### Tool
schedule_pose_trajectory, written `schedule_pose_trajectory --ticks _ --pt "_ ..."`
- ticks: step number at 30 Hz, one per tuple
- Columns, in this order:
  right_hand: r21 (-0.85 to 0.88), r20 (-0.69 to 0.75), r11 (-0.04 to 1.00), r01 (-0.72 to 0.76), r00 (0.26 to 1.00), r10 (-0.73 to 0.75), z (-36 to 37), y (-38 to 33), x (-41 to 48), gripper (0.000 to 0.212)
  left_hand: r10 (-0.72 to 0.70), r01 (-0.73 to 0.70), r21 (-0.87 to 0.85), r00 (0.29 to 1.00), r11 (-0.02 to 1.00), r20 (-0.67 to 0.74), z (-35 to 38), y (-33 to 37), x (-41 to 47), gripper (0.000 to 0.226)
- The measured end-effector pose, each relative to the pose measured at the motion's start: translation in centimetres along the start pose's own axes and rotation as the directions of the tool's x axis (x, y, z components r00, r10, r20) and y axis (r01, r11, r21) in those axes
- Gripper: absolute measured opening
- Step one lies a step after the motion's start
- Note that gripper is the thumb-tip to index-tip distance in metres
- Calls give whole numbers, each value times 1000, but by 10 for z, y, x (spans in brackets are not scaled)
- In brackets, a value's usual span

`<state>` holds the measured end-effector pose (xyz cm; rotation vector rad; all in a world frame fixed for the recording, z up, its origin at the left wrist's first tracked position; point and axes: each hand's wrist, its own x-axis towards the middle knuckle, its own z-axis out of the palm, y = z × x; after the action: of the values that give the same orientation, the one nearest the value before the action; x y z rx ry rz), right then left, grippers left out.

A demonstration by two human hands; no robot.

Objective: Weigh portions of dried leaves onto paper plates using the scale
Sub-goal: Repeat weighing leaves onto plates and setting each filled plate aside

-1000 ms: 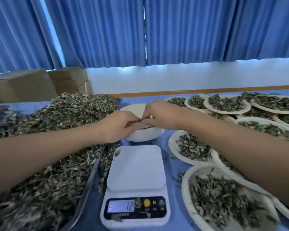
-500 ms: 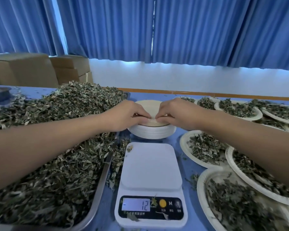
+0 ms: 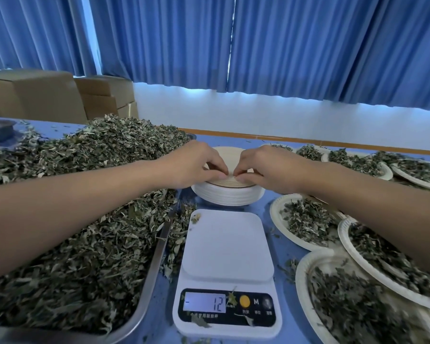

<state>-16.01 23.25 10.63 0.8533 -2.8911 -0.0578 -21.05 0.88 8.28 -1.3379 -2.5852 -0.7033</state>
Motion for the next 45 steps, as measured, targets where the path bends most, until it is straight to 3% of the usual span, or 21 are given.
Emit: schedule_pose_trajectory --ticks 29,33,38,45 --pt "-15 11 998 58 998 -58 -4 1 0 23 -4 4 -7 1000 1000 -2 2 -4 0 14" --pt "-183 22 977 110 994 -107 -4 -2 -1 29 -10 10 -9 1000 1000 0 2 -3 0 13" --pt "-510 64 850 131 991 -114 2 -8 -2 23 -1 1 5 1000 1000 9 1 4 2 13" --pt "-596 129 787 159 986 -102 2 -12 -5 35 10 -10 8 999 1000 52 4 11 5 14"
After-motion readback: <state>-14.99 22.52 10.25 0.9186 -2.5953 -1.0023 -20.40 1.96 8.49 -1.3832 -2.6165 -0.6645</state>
